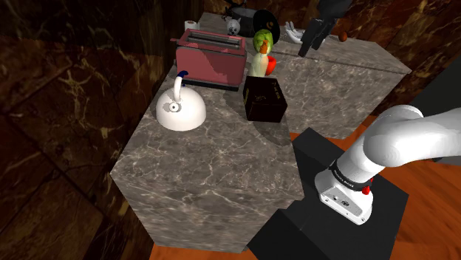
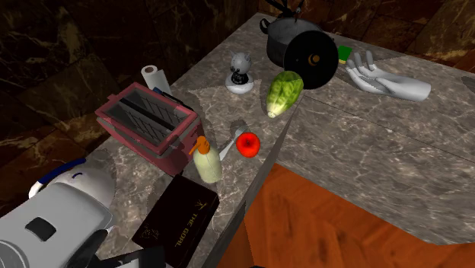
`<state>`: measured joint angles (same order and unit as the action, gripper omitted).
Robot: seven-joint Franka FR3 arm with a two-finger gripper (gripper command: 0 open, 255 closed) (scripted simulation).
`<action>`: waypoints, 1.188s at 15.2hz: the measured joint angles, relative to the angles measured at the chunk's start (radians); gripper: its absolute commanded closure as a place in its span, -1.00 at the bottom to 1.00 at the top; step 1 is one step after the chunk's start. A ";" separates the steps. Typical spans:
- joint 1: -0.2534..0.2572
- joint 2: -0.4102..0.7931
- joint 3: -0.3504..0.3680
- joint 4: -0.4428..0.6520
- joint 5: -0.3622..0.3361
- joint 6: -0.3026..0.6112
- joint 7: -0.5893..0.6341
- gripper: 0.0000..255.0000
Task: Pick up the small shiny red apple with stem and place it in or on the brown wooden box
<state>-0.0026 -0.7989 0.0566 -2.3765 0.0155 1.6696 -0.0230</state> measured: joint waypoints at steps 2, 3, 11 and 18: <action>-0.002 0.010 -0.007 -0.002 -0.006 0.010 -0.012 -1.00; -0.005 0.026 -0.019 0.000 -0.016 0.020 -0.031 -1.00; -0.034 0.229 -0.137 0.027 -0.108 0.166 -0.226 -1.00; -0.050 0.460 -0.226 0.126 -0.155 0.281 -0.390 -1.00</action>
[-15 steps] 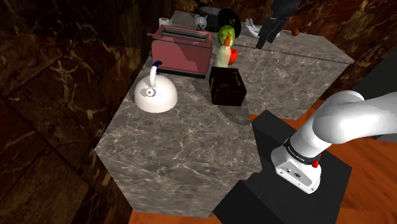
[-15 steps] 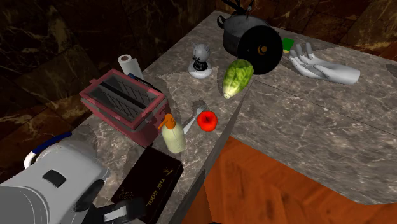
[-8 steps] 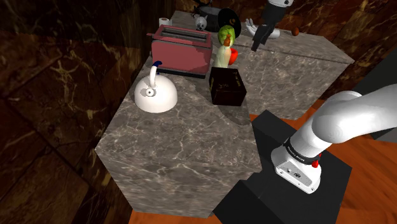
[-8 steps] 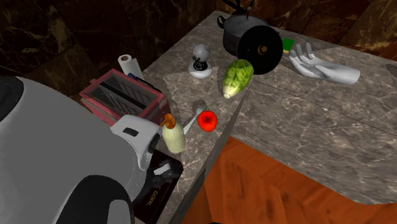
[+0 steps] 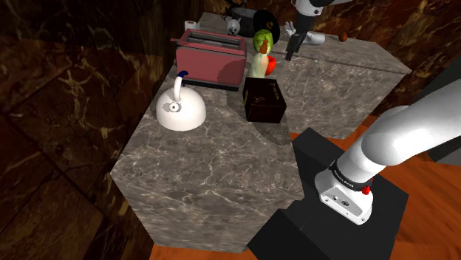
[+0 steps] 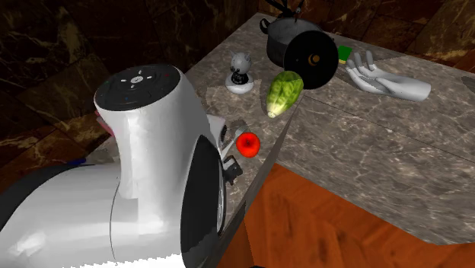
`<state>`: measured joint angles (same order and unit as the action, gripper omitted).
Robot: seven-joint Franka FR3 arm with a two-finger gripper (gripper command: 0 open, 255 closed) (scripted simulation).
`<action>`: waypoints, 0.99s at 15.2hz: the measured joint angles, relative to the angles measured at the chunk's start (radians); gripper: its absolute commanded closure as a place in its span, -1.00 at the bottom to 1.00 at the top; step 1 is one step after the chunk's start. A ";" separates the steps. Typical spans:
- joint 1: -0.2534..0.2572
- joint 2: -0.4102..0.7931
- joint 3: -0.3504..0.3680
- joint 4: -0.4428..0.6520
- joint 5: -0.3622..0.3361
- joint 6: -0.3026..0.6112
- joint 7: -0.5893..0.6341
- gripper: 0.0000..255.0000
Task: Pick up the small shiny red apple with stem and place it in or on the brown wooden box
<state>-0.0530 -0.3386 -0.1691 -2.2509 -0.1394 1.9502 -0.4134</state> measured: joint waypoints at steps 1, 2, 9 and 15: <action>-0.004 0.035 -0.014 0.011 -0.004 0.021 -0.027 -1.00; -0.006 0.068 -0.024 0.030 -0.007 0.034 -0.049 -1.00; -0.027 0.327 -0.080 0.200 0.004 0.110 -0.210 -1.00; -0.065 0.564 -0.099 0.394 0.035 0.143 -0.342 -1.00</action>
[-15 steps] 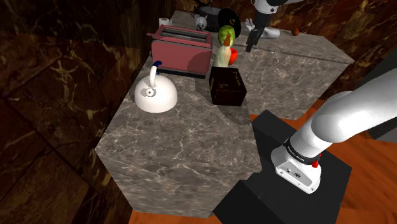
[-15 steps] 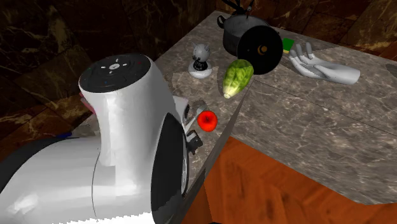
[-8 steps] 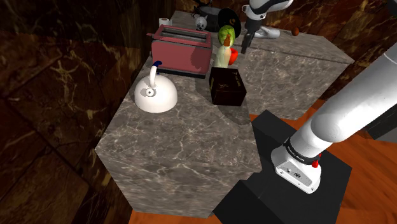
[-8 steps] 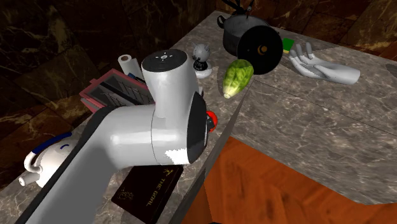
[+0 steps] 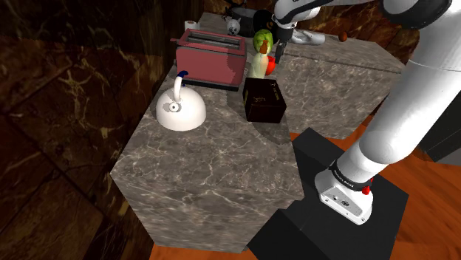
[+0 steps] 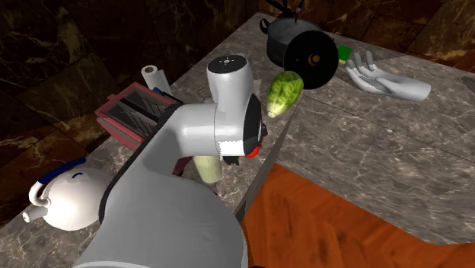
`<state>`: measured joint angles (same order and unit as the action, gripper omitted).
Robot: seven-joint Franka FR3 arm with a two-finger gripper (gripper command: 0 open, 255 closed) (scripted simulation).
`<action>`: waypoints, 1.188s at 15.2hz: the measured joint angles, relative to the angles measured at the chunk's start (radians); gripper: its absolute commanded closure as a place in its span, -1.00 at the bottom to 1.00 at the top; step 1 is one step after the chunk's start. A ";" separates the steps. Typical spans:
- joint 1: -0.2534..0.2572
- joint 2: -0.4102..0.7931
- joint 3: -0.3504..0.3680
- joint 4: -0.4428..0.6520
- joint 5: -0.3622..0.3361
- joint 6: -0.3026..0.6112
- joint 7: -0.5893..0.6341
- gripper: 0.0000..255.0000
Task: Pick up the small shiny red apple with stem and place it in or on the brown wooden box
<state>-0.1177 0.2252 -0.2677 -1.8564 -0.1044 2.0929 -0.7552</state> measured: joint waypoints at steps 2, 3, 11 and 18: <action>-0.018 0.081 0.000 0.085 0.011 -0.007 -0.043 -1.00; -0.024 0.126 0.002 0.129 0.017 -0.007 -0.056 -1.00; -0.048 0.226 0.006 0.166 0.030 0.053 -0.090 -1.00; -0.052 0.238 0.007 0.162 0.033 0.070 -0.093 -1.00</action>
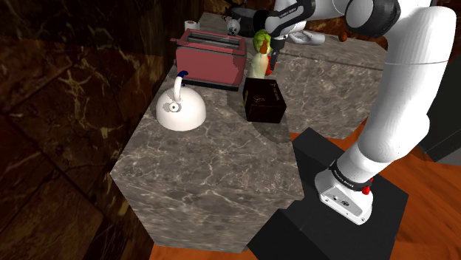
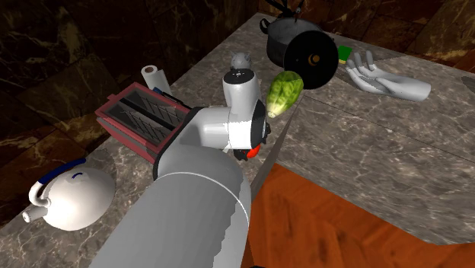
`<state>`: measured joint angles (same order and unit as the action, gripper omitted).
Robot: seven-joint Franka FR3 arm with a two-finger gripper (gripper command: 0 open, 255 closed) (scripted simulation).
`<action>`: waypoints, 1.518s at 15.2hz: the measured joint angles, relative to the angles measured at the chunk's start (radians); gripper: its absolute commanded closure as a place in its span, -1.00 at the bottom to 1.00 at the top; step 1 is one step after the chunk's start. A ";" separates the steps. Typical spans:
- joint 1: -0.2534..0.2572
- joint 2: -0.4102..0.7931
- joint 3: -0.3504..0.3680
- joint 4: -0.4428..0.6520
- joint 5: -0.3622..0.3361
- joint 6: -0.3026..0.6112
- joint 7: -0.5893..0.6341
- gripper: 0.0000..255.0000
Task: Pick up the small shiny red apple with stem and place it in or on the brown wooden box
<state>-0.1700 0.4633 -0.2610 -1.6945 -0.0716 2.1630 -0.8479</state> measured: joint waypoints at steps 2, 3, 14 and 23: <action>0.000 -0.001 0.000 0.000 0.000 0.000 0.000 1.00; 0.000 0.000 0.000 0.000 0.000 0.000 0.000 1.00; 0.000 -0.011 -0.001 0.013 -0.001 -0.023 -0.003 1.00; 0.004 -0.055 -0.005 0.073 -0.007 -0.126 -0.011 1.00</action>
<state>-0.1657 0.4080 -0.2664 -1.6216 -0.0785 2.0370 -0.8593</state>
